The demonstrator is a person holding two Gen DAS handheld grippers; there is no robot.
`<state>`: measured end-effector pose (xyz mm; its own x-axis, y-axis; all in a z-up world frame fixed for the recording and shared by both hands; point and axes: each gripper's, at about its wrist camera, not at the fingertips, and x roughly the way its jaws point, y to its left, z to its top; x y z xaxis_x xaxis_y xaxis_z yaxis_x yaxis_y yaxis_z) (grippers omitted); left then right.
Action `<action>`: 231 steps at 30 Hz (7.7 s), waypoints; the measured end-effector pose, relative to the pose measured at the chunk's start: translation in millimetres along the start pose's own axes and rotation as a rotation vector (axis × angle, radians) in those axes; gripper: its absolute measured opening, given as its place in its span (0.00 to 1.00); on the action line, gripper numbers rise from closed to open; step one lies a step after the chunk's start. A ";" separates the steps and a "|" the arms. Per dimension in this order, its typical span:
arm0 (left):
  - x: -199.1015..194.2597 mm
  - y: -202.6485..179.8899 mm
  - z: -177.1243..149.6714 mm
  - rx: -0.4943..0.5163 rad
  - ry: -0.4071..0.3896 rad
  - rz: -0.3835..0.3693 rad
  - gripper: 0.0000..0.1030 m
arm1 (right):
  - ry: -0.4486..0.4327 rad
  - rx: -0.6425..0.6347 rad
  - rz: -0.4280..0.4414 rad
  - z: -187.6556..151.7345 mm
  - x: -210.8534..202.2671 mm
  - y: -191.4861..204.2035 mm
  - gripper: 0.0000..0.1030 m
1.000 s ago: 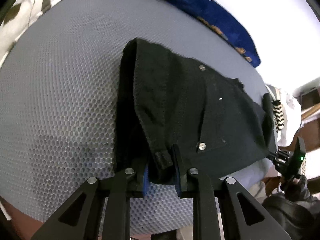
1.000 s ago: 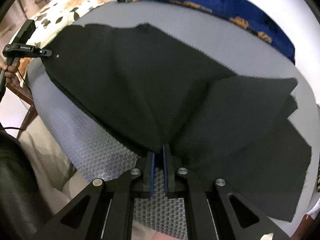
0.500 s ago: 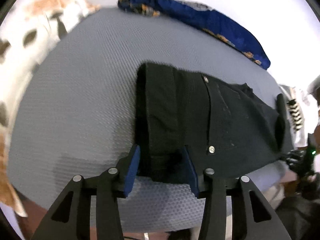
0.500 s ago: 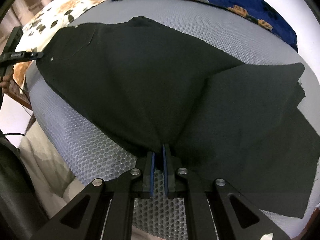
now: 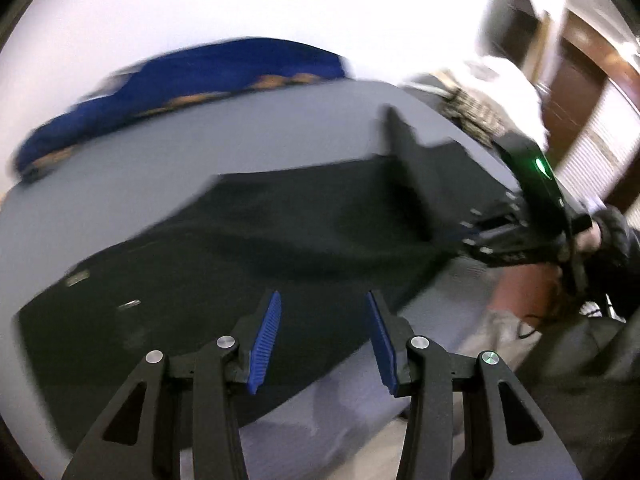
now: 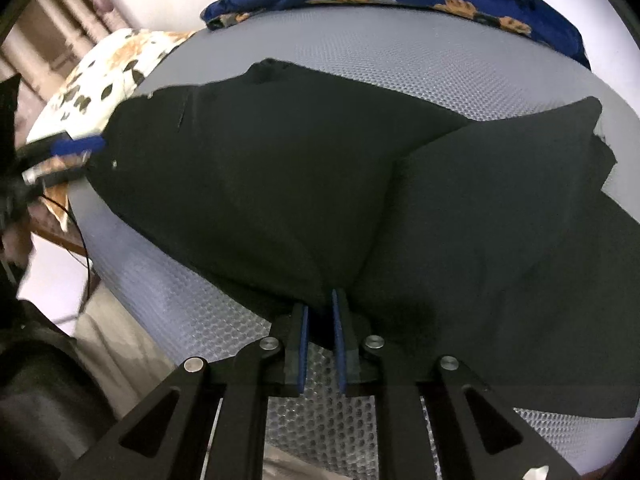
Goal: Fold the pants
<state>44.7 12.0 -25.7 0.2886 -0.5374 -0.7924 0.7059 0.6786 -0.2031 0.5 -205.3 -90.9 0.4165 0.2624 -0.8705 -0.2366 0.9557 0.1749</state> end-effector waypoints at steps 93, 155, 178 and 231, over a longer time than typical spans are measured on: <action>126.4 -41.9 18.6 -0.154 0.141 -0.141 0.06 | -0.336 0.361 -0.165 76.6 -7.7 -239.8 0.11; 131.1 -55.5 27.5 -0.042 0.167 -0.142 0.11 | -0.340 1.011 -0.215 -169.7 -107.8 -274.5 0.02; 106.8 2.4 46.8 -0.335 0.061 -0.077 0.56 | -0.243 0.686 -0.064 -12.1 -90.2 -361.1 0.20; 70.9 101.5 4.4 -0.434 -0.073 0.134 0.56 | -0.126 0.089 0.149 151.2 17.7 -59.5 0.18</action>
<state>139.6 40.6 -99.9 0.4144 -0.4541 -0.7887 0.3278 0.8829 -0.3362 154.7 -237.3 -47.2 0.4907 0.4113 -0.7681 -0.2281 0.9115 0.3424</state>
